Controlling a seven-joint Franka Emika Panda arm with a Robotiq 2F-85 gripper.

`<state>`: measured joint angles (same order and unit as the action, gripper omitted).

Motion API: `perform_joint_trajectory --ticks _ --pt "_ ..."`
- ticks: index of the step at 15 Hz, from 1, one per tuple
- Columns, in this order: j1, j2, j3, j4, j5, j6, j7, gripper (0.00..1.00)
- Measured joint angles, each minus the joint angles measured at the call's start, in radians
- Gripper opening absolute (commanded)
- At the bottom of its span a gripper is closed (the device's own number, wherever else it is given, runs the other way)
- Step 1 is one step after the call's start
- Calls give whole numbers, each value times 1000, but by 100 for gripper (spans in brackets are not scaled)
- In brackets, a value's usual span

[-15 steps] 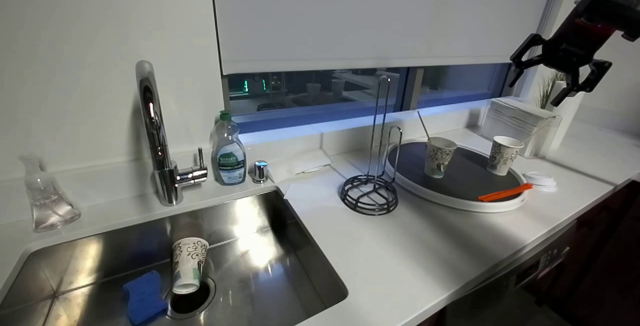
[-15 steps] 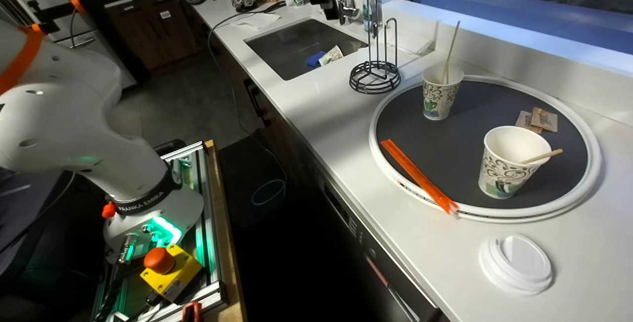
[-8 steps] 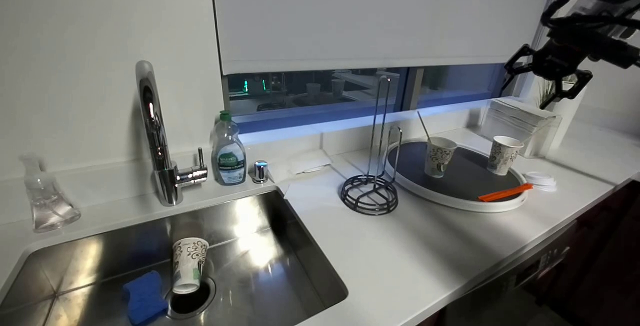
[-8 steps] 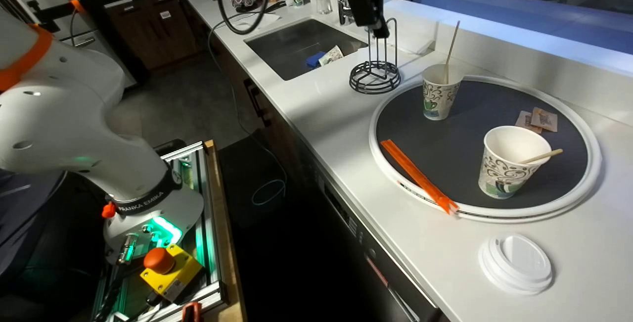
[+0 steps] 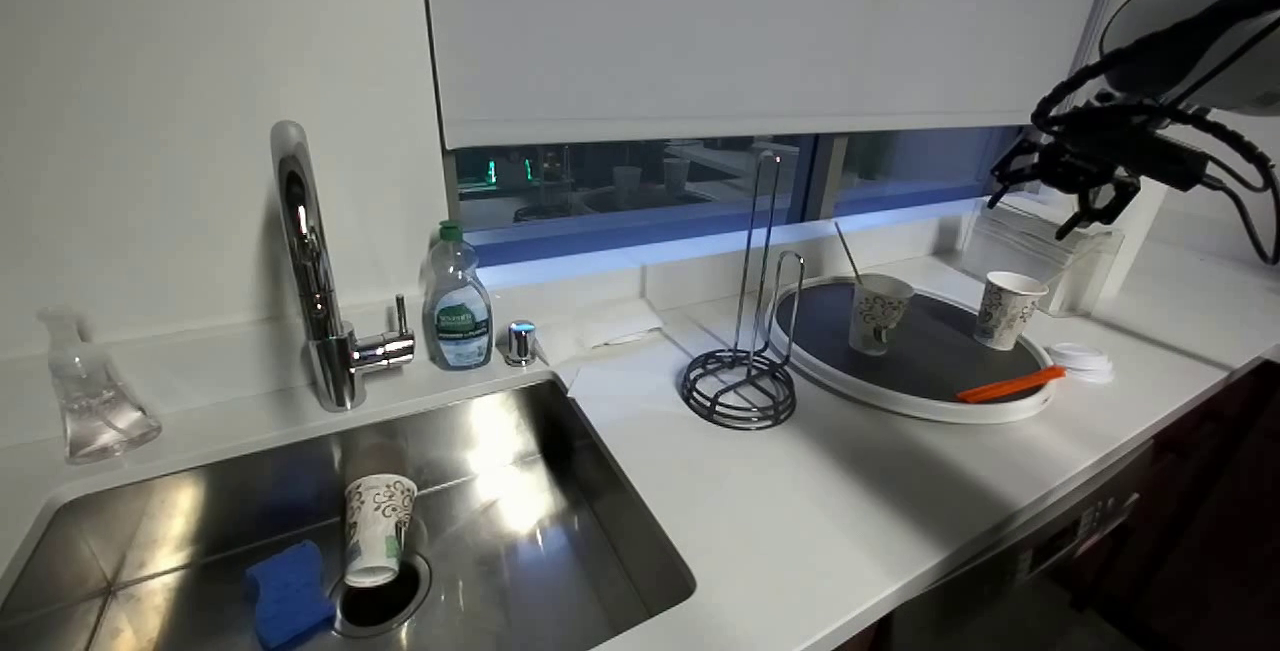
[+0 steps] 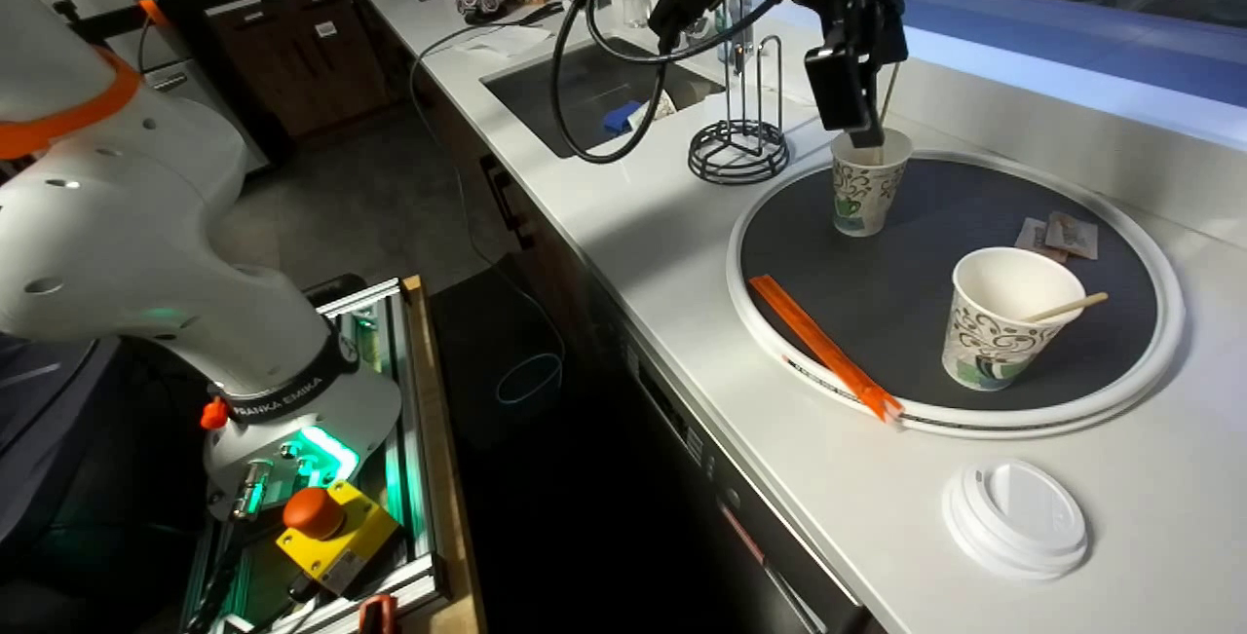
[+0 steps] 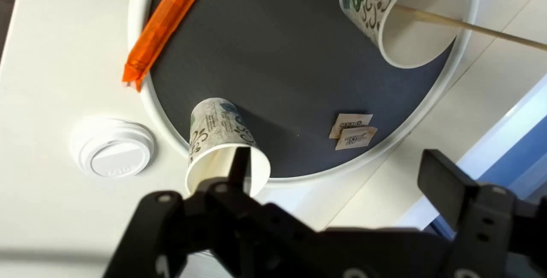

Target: Move the cup on the right to the left then exchange the stirrers in the coffee cups.

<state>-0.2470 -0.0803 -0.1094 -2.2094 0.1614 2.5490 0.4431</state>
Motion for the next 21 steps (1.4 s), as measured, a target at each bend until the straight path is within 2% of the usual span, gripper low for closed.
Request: perform_joint_trajectory --ticks 7,10,14,21 --pt "7 16 -9 16 -4 4 -3 100" --pt "7 60 -31 52 -29 16 -22 100" --pt "7 166 -58 137 -21 17 -152 100" --pt "-1 323 -61 266 12 17 -395 100"
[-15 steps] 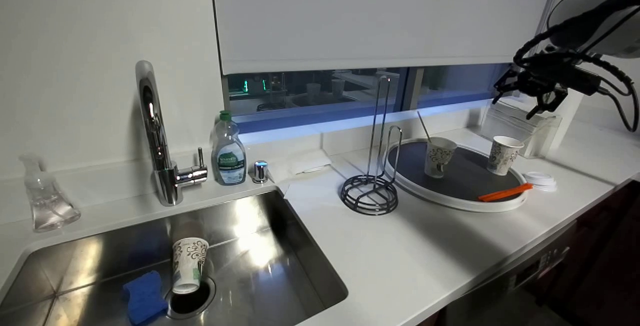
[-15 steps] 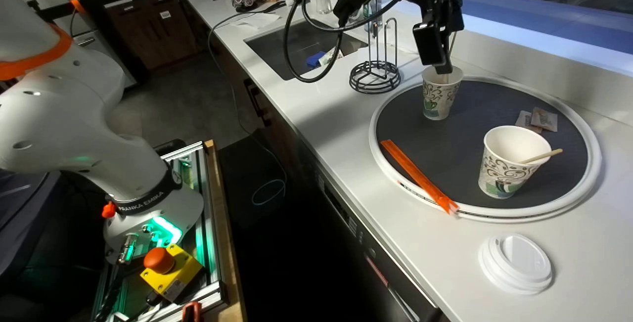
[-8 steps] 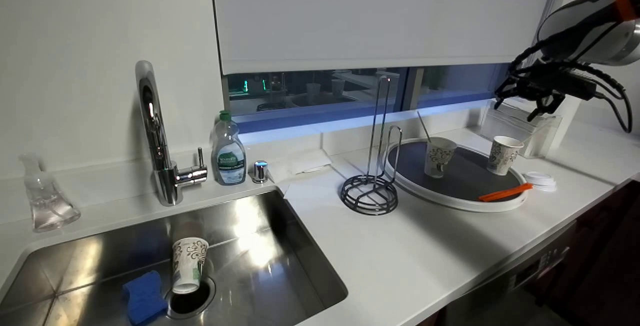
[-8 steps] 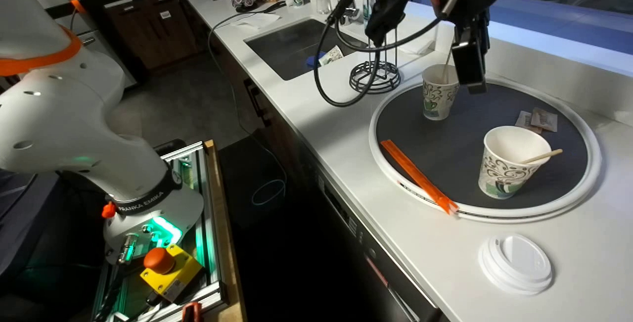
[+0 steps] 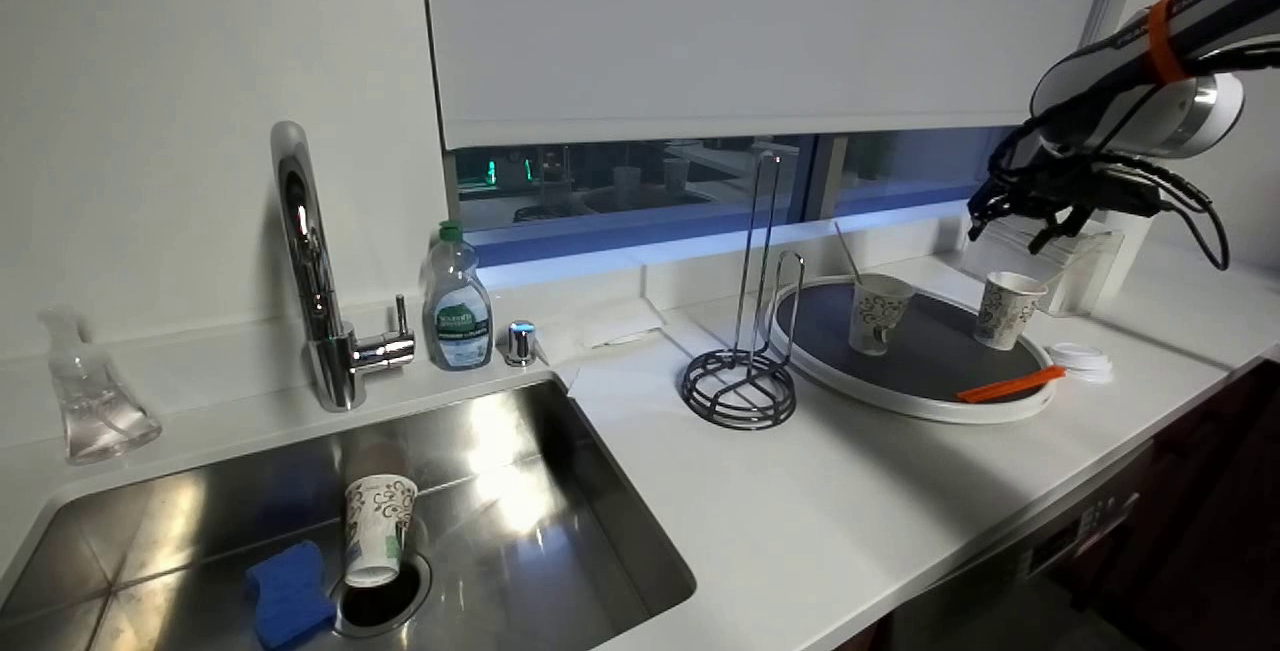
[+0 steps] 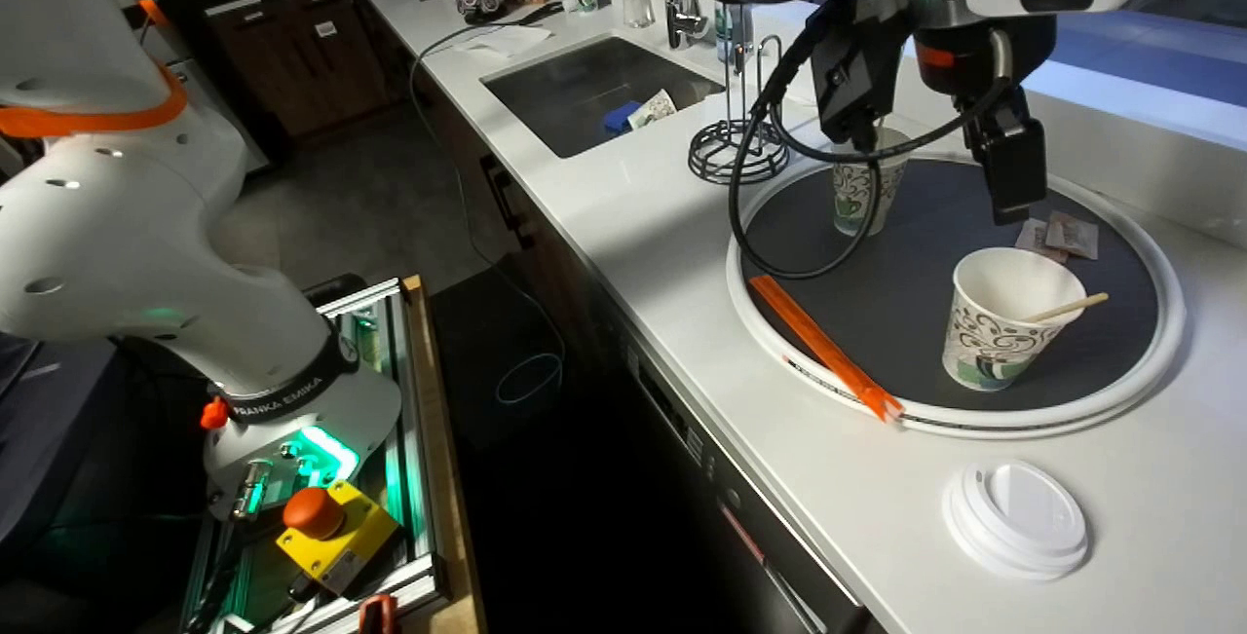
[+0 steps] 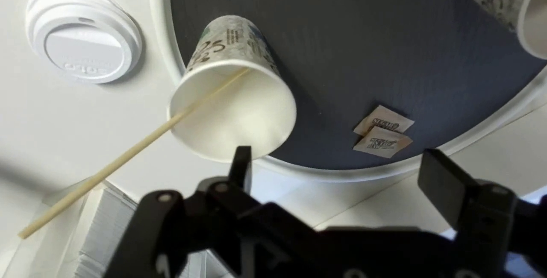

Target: Move the cup on the right to the left then exchange the stirrers in the coffee cups.

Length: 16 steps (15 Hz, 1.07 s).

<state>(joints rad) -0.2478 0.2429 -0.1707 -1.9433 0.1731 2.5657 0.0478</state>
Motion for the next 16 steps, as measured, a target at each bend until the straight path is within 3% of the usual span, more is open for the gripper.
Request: perform_joint_trajectory --ticks 7,8,10,16 --pt "-11 90 -1 58 -6 0 -95 97" --pt "-13 98 -1 61 -7 0 -102 80" --pt "-18 109 0 66 -7 -2 -115 70" --pt "-33 143 10 83 -6 -3 -131 22"
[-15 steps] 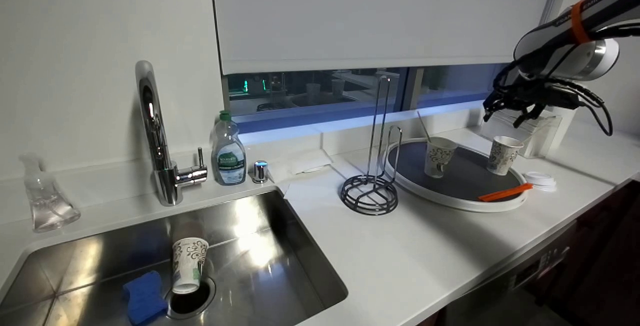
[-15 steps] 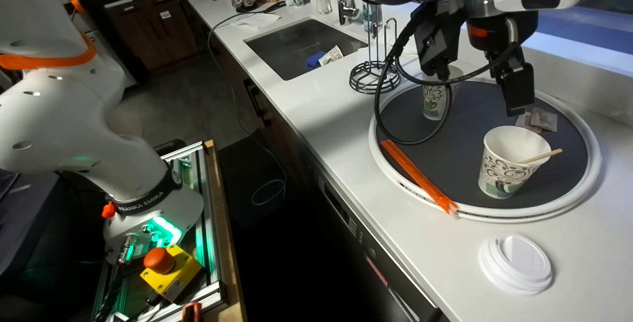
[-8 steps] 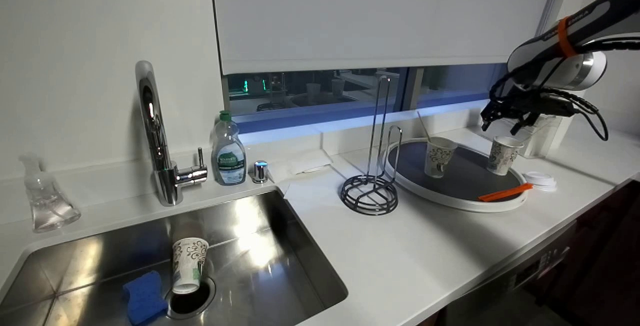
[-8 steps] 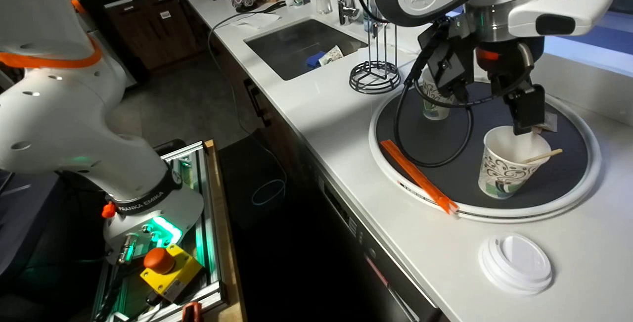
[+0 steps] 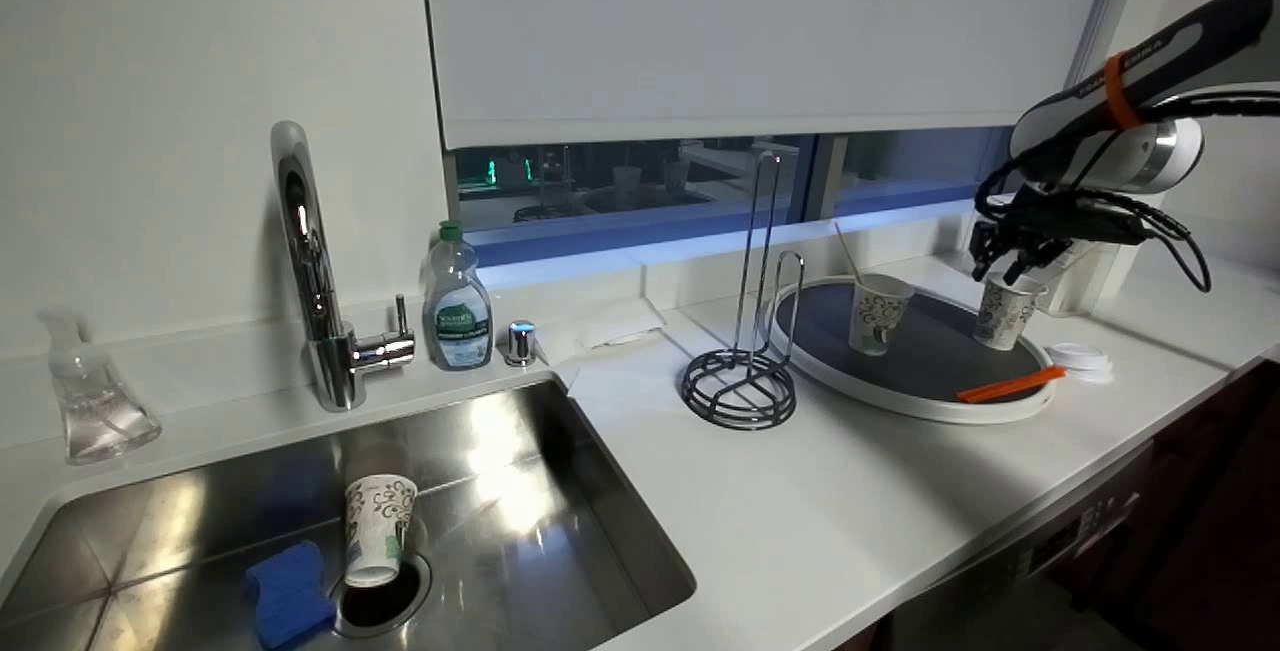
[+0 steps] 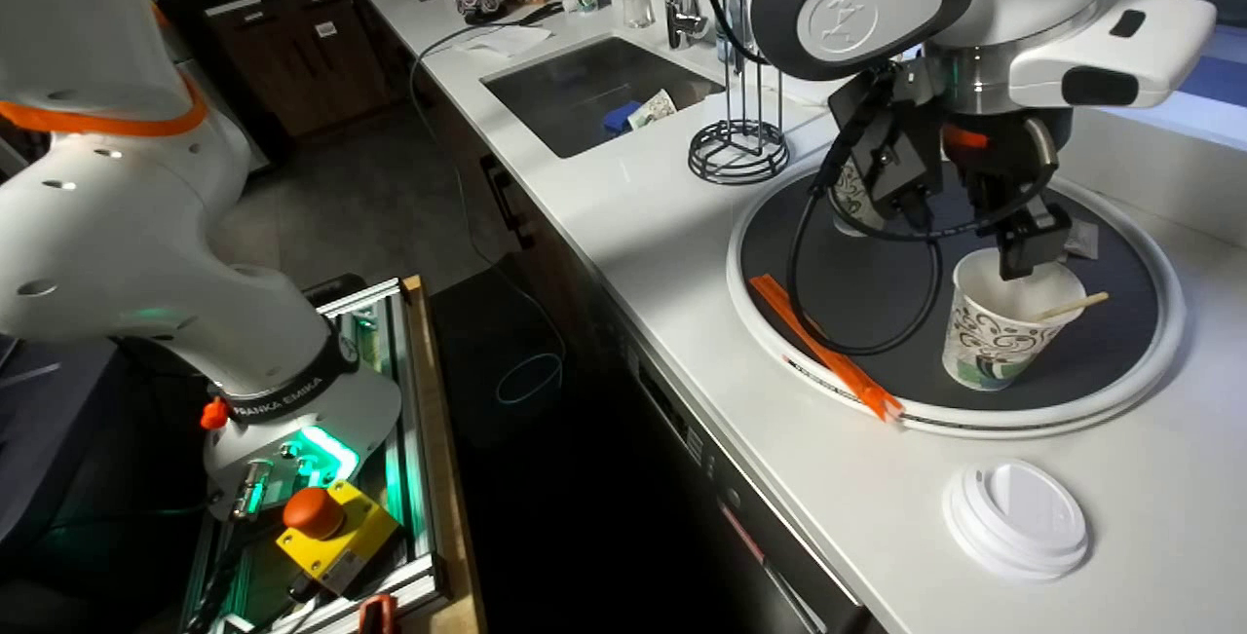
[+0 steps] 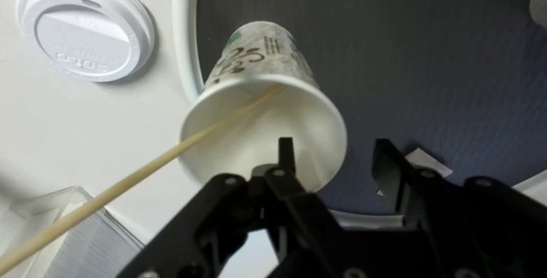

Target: Move the cup on the right to the left then exchange the stirrers in the coffee cups.

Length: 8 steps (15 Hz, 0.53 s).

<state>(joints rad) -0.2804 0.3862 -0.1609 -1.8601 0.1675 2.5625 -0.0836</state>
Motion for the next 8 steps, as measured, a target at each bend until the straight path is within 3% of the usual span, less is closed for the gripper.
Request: perform_joint_trajectory --ticks 3,8 --pt "-5 11 5 3 0 -3 -3 1" --pt "-10 15 6 11 0 -12 -5 1"
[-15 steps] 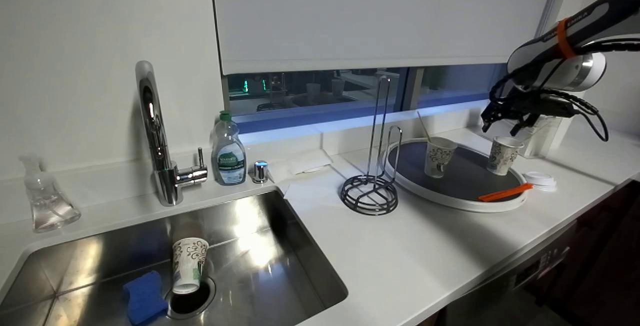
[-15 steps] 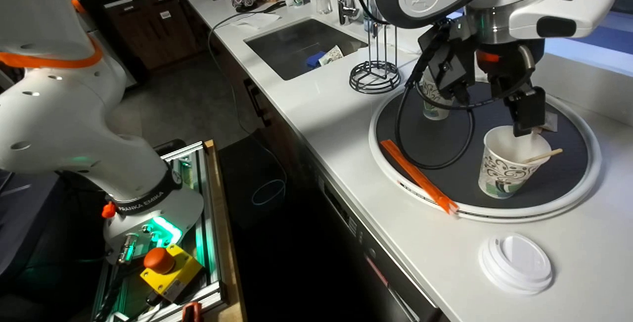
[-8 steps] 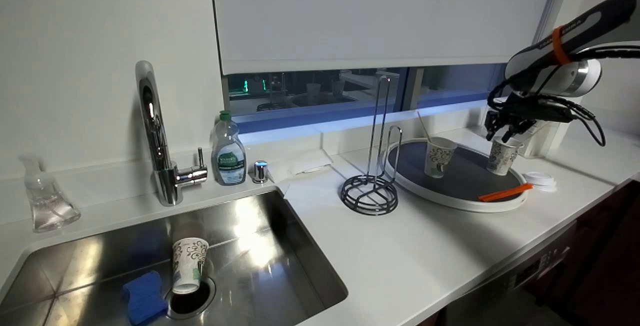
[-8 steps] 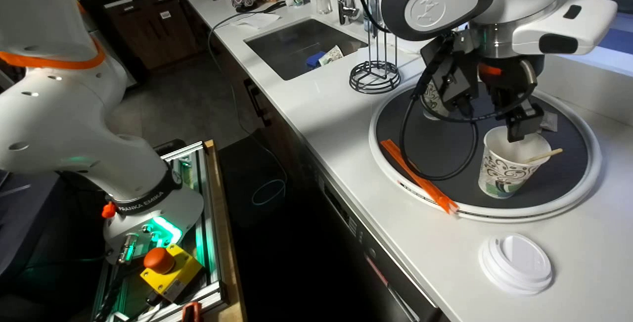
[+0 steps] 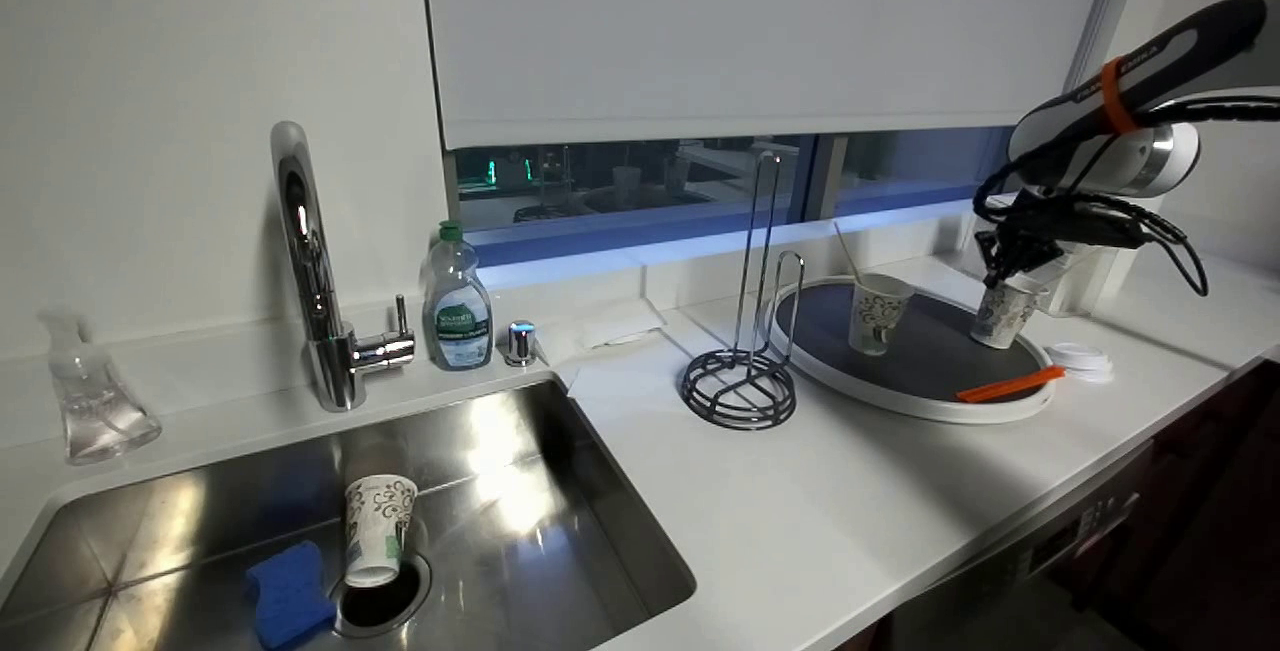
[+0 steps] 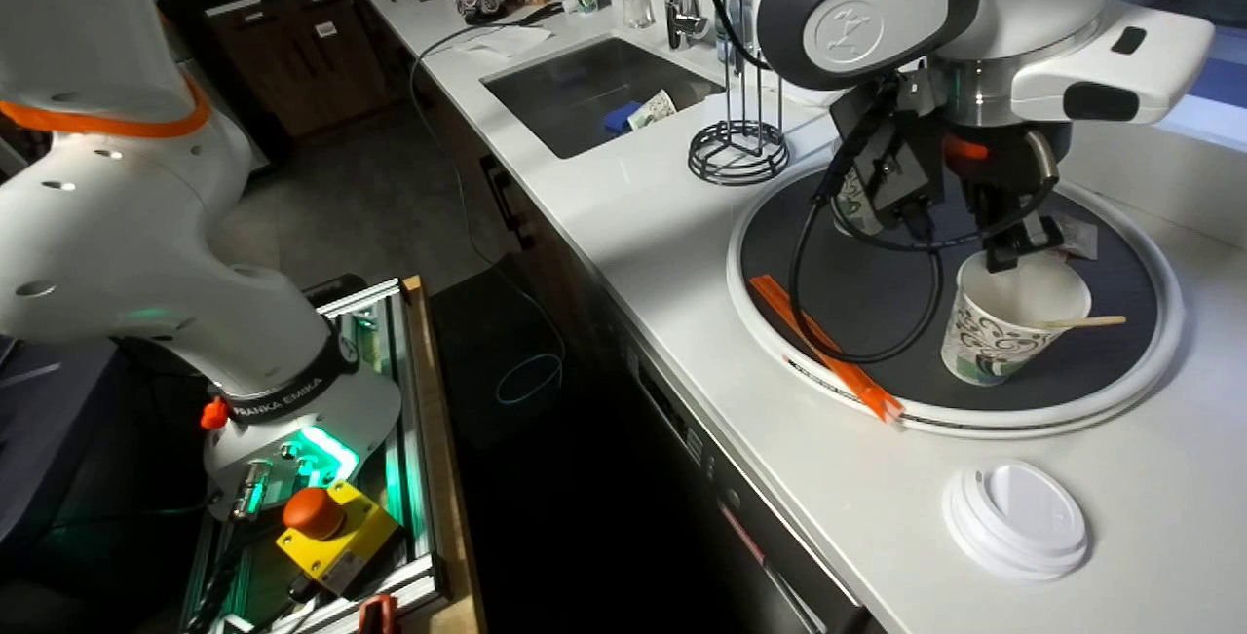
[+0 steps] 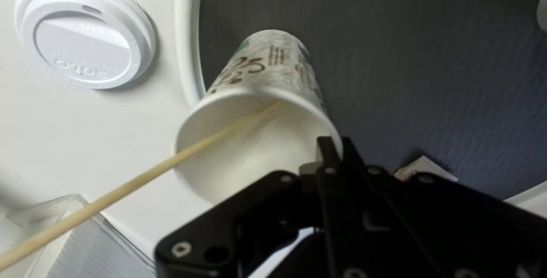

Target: Move the cup on the right to the left then exchange the stirrers in the coffee cups.

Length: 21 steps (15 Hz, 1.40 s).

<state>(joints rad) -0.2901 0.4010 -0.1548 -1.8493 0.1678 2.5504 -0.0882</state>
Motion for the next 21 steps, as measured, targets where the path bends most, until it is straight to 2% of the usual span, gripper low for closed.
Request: perform_joint_trajectory --ticks 6,11,21 --pt "3 -25 26 10 0 0 -37 1" --pt "36 -50 58 6 -15 0 -66 1" --pt "118 -58 63 -62 -149 0 -68 3"
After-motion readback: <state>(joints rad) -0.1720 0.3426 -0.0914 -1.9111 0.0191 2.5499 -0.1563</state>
